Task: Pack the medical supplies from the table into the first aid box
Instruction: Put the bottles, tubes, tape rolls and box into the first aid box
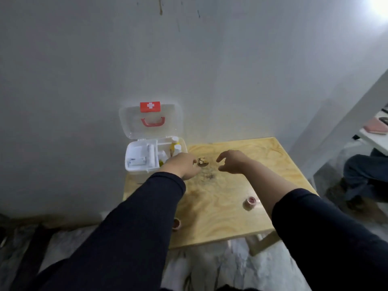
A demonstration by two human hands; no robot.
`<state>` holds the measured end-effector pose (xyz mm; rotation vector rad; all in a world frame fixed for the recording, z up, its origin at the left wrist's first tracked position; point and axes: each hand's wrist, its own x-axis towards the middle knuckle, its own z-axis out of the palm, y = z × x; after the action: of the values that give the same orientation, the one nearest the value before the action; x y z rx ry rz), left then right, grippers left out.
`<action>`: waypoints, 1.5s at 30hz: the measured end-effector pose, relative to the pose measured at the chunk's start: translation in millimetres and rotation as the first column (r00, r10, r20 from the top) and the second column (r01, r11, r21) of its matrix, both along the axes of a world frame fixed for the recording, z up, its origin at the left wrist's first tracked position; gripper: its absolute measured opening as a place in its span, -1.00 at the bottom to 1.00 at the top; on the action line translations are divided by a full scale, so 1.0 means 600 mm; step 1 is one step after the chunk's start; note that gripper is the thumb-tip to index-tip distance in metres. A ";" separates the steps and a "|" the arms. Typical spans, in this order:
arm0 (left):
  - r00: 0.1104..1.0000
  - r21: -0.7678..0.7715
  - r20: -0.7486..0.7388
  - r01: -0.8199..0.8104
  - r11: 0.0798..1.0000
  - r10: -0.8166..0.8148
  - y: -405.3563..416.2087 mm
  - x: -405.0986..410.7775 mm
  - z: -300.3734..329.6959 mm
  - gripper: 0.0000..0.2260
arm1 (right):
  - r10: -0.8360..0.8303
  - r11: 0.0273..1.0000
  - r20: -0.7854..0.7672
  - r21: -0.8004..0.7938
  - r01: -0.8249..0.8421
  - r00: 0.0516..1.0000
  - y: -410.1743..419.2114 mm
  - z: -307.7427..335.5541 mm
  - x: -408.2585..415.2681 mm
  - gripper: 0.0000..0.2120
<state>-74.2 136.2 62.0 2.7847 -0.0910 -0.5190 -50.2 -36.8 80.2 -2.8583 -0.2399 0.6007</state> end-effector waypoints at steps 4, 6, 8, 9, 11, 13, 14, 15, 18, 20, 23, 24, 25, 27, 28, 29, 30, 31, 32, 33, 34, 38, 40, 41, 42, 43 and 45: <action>0.997 -0.014 -0.074 -0.009 1.000 0.008 -0.058 -0.043 -0.044 -0.65 | -0.009 1.000 -0.049 -0.016 0.008 0.999 -0.075 -0.058 -0.034 -0.65; 0.994 -0.031 -0.103 -0.043 0.999 0.040 -0.077 -0.062 -0.068 -0.69 | -0.009 1.000 -0.057 -0.021 0.008 0.998 -0.100 -0.093 -0.051 -0.64; 0.988 -0.052 -0.138 -0.074 0.996 0.066 -0.092 -0.082 -0.087 -0.60 | -0.011 0.999 -0.058 -0.042 0.009 0.998 -0.118 -0.130 -0.066 -0.60; 0.985 -0.056 -0.156 -0.088 0.995 0.078 -0.097 -0.092 -0.094 -0.57 | -0.021 0.999 -0.060 -0.046 0.018 0.998 -0.126 -0.147 -0.074 -0.59; 0.978 -0.049 -0.178 -0.115 0.992 0.105 -0.101 -0.111 -0.109 -0.56 | -0.029 0.998 -0.063 -0.049 0.026 0.998 -0.140 -0.179 -0.089 -0.58; 0.975 -0.027 -0.175 -0.141 0.990 0.134 -0.099 -0.128 -0.123 -0.57 | -0.013 0.998 -0.035 -0.055 0.012 0.999 -0.152 -0.205 -0.100 -0.59; 0.974 -0.019 -0.175 -0.152 0.988 0.147 -0.095 -0.136 -0.128 -0.57 | 0.004 0.998 -0.009 -0.055 -0.005 1.000 -0.154 -0.213 -0.104 -0.59; 0.972 -0.013 -0.173 -0.161 0.987 0.157 -0.091 -0.143 -0.132 -0.57 | 0.023 0.999 0.018 -0.050 -0.022 1.000 -0.153 -0.218 -0.107 -0.60; 0.966 -0.010 -0.157 -0.211 0.977 0.207 -0.077 -0.160 -0.134 -0.58 | 0.102 0.994 0.054 -0.044 -0.100 0.993 -0.131 -0.220 -0.114 -0.62; 0.962 -0.012 -0.121 -0.247 0.969 0.243 -0.064 -0.171 -0.133 -0.59 | 0.166 0.986 0.051 -0.027 -0.165 0.985 -0.100 -0.217 -0.119 -0.64; 0.946 -0.035 -0.098 -0.314 0.949 0.310 -0.037 -0.191 -0.129 -0.60 | 0.262 0.963 0.042 0.050 -0.264 0.964 -0.037 -0.210 -0.129 -0.67; 0.937 -0.036 -0.096 -0.340 0.940 0.335 -0.026 -0.198 -0.129 -0.61 | 0.295 0.951 0.043 0.082 -0.297 0.955 -0.013 -0.207 -0.134 -0.67; 0.929 -0.030 -0.094 -0.363 0.931 0.359 -0.014 -0.204 -0.129 -0.61 | 0.329 0.937 0.048 0.111 -0.332 0.943 0.010 -0.202 -0.140 -0.68; 0.905 -0.007 -0.092 -0.417 0.909 0.414 0.013 -0.219 -0.134 -0.63 | 0.393 0.902 0.079 0.163 -0.401 0.916 0.055 -0.192 -0.153 -0.69; 0.893 0.004 -0.095 -0.443 0.897 0.441 0.027 -0.227 -0.138 -0.63 | 0.422 0.883 0.101 0.180 -0.433 0.901 0.075 -0.187 -0.159 -0.69; 0.880 0.012 -0.102 -0.465 0.885 0.463 0.039 -0.235 -0.142 -0.63 | 0.451 0.865 0.115 0.186 -0.466 0.885 0.093 -0.183 -0.164 -0.68; 0.871 0.016 -0.110 -0.480 0.877 0.479 0.051 -0.244 -0.146 -0.61 | 0.482 0.849 0.117 0.183 -0.496 0.868 0.107 -0.180 -0.168 -0.68; 0.864 0.020 -0.119 -0.490 0.871 0.489 0.061 -0.251 -0.150 -0.59 | 0.507 0.836 0.108 0.179 -0.519 0.855 0.119 -0.180 -0.172 -0.68; 0.859 0.023 -0.126 -0.497 0.867 0.496 0.070 -0.257 -0.153 -0.58 | 0.527 0.826 0.095 0.177 -0.535 0.844 0.128 -0.181 -0.174 -0.68; 0.855 0.025 -0.132 -0.503 0.864 0.502 0.078 -0.263 -0.156 -0.58 | 0.543 0.817 0.090 0.172 -0.550 0.835 0.135 -0.184 -0.176 -0.68; 0.851 0.024 -0.135 -0.509 0.860 0.507 0.084 -0.267 -0.158 -0.58 | 0.560 0.808 0.088 0.160 -0.567 0.824 0.140 -0.190 -0.178 -0.68; 0.842 0.017 -0.140 -0.523 0.852 0.520 0.104 -0.275 -0.166 -0.60 | 0.603 0.794 0.039 0.067 -0.604 0.797 0.146 -0.211 -0.184 -0.69; 0.843 0.005 -0.139 -0.525 0.851 0.520 0.111 -0.274 -0.167 -0.60 | 0.589 0.805 0.033 0.059 -0.590 0.807 0.148 -0.212 -0.179 -0.70; 0.844 -0.004 -0.138 -0.525 0.851 0.519 0.115 -0.272 -0.166 -0.60 | 0.577 0.814 0.037 0.064 -0.578 0.816 0.151 -0.210 -0.173 -0.71; 0.846 -0.012 -0.136 -0.521 0.853 0.515 0.119 -0.269 -0.165 -0.60 | 0.565 0.821 0.043 0.069 -0.567 0.824 0.157 -0.204 -0.166 -0.71; 0.849 -0.022 -0.133 -0.519 0.854 0.512 0.123 -0.265 -0.163 -0.60 | 0.549 0.830 0.054 0.081 -0.552 0.834 0.163 -0.196 -0.158 -0.71; 0.846 -0.032 -0.124 -0.525 0.850 0.518 0.136 -0.255 -0.160 -0.58 | 0.496 0.854 0.098 0.128 -0.505 0.863 0.181 -0.172 -0.140 -0.70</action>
<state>-227.0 217.8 -34.1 2.5483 0.6492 -0.5090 -134.4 71.8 -22.8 -2.6628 -1.0209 0.5494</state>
